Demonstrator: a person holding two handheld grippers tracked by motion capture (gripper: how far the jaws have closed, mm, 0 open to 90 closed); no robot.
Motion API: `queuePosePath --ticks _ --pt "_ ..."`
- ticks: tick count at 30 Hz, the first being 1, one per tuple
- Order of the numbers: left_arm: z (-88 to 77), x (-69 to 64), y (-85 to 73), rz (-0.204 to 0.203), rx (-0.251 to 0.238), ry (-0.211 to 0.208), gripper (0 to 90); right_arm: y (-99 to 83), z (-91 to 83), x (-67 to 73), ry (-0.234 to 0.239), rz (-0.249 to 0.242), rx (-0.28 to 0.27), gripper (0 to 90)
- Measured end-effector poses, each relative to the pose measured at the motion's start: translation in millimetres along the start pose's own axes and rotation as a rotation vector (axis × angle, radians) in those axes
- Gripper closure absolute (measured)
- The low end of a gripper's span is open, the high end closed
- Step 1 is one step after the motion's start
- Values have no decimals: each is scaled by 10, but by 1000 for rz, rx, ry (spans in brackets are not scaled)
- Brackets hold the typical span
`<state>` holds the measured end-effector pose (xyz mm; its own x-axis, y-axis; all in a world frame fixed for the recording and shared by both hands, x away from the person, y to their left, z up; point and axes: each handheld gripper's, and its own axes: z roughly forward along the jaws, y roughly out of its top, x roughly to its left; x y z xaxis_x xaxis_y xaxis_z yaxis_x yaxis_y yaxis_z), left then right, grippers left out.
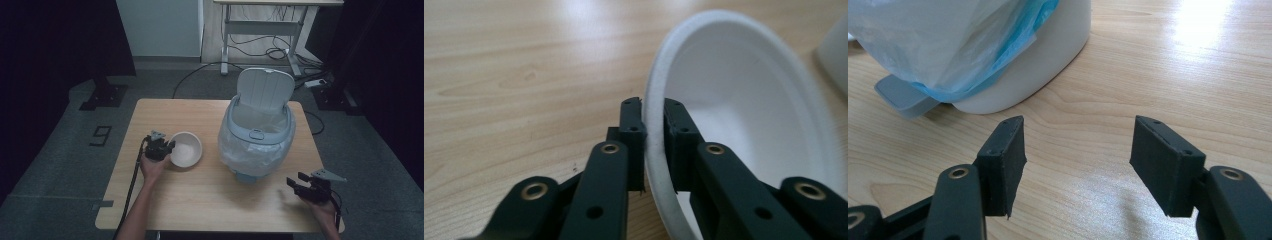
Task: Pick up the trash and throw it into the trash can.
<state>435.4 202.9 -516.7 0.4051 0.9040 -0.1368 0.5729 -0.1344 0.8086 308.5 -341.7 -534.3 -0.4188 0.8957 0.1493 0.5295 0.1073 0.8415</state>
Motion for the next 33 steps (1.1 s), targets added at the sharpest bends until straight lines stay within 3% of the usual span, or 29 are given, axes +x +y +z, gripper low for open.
queuePosePath --ticks 3,8,18,23,27,33 --pt "-51 -44 17 25 -17 -2 833 1 -5 -2 -1 -9 1 383" --pt "-90 -70 30 17 -29 -25 833 -1 -20 -12 -2 -2 -4 383" --pt "-258 -170 80 49 -47 -41 833 -8 -32 -47 0 6 -4 383" --pt "-369 -204 125 41 -77 -51 833 -9 -52 -58 -1 10 -11 383" --pt "-476 -222 165 14 -119 -84 833 -10 -50 -63 -2 8 -8 383" --pt "-585 -247 215 18 -150 -95 832 -14 -48 -69 -2 10 -4 383"
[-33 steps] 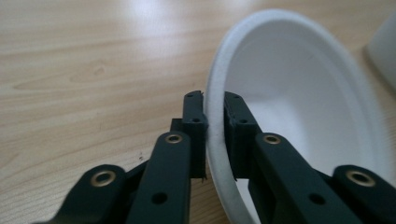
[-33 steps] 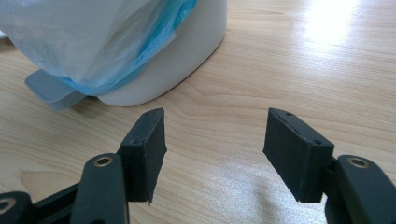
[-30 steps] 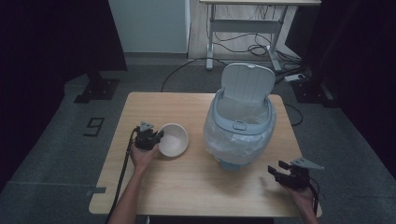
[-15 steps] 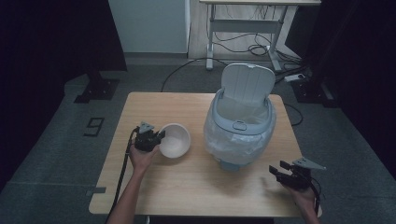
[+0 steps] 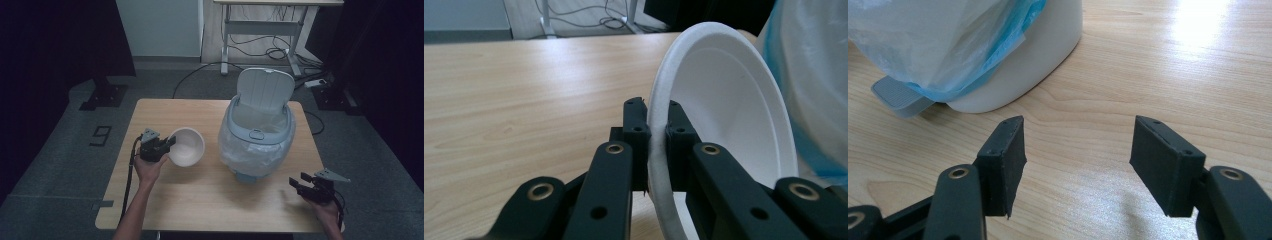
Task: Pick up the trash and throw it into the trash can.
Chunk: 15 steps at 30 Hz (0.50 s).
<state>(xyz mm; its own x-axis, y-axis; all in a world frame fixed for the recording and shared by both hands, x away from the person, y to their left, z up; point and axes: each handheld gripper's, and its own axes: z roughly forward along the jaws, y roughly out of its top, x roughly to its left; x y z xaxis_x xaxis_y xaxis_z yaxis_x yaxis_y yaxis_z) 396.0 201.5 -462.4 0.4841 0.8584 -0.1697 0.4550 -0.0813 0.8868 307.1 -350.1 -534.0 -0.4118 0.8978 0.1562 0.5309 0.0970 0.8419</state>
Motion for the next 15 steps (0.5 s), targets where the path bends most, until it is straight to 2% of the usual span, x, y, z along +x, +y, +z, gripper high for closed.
queuePosePath --ticks 6,15 --pt "-159 -44 107 10 -42 -22 832 -3 13 -2 -2 4 5 383" --pt "-281 -81 206 7 -82 -44 831 -9 14 -6 -3 8 8 383"
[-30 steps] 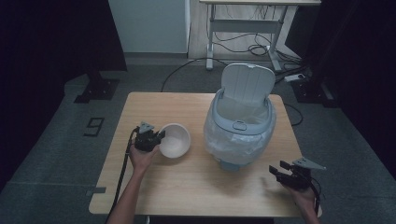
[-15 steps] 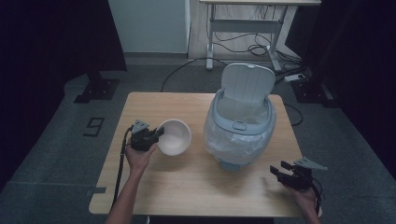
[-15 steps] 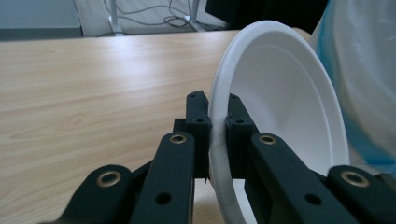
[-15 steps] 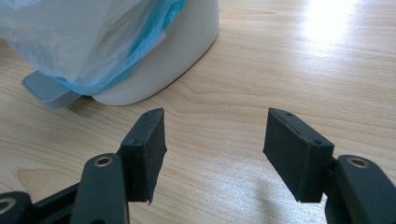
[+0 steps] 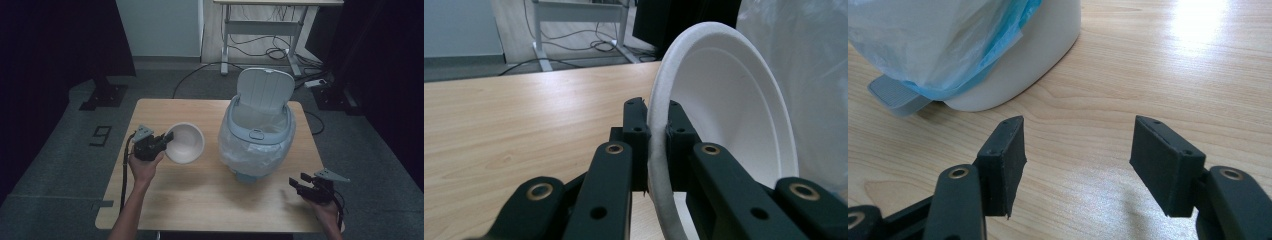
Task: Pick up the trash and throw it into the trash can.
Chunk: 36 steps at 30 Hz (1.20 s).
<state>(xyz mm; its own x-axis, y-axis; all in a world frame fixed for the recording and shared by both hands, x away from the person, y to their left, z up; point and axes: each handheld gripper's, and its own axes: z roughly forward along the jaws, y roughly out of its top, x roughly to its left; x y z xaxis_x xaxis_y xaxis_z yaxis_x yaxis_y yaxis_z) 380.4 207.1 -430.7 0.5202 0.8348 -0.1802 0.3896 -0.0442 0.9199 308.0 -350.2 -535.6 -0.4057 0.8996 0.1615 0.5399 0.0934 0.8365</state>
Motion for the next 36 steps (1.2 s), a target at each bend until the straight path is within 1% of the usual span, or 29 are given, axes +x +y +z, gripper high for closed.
queuePosePath --ticks 1,3,11,16,19,24,29,33,36 --pt "-14 -2 20 -7 -8 -6 831 -1 2 -2 0 1 2 383" --pt "-23 -6 38 -8 -13 -7 831 -3 4 -3 0 1 4 383" --pt "-99 -64 168 12 -38 -21 831 -7 11 -7 -1 0 9 383" --pt "-156 -87 234 7 -52 -32 831 -6 8 -8 -4 0 9 383" --pt "-173 -94 258 10 -52 -29 830 -8 6 -14 -5 3 9 383" --pt "-225 -118 334 13 -68 -34 830 -12 11 -16 -7 1 14 383" --pt "-236 -137 367 16 -74 -36 830 -13 18 -11 -8 -7 19 383" --pt "-246 -157 420 18 -82 -43 830 -13 17 -13 -8 -7 20 383" --pt "-254 -202 484 29 -91 -48 830 -15 13 -22 -10 -6 20 383"
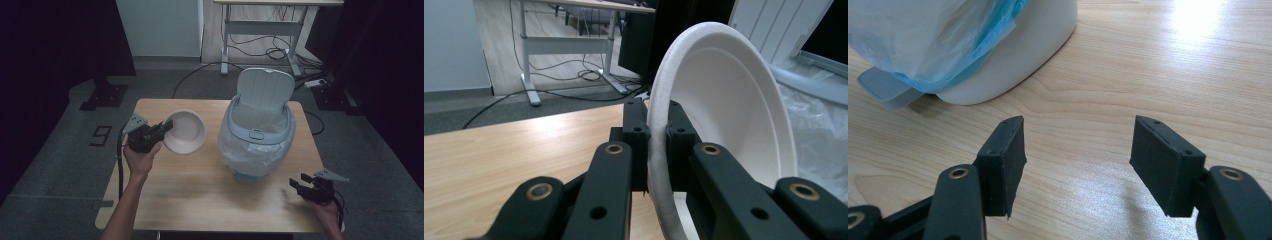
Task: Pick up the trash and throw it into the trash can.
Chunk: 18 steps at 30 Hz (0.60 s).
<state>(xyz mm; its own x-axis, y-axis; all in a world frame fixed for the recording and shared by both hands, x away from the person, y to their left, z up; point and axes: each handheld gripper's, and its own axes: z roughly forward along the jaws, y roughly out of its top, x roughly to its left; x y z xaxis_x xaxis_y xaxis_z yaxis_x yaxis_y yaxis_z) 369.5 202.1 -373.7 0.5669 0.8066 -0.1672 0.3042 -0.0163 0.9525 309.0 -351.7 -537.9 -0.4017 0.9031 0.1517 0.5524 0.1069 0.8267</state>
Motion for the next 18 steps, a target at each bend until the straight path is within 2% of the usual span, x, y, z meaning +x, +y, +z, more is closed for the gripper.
queuePosePath --ticks 18 --pt "43 -253 318 38 -39 -39 830 -1 5 -7 -1 1 9 383"
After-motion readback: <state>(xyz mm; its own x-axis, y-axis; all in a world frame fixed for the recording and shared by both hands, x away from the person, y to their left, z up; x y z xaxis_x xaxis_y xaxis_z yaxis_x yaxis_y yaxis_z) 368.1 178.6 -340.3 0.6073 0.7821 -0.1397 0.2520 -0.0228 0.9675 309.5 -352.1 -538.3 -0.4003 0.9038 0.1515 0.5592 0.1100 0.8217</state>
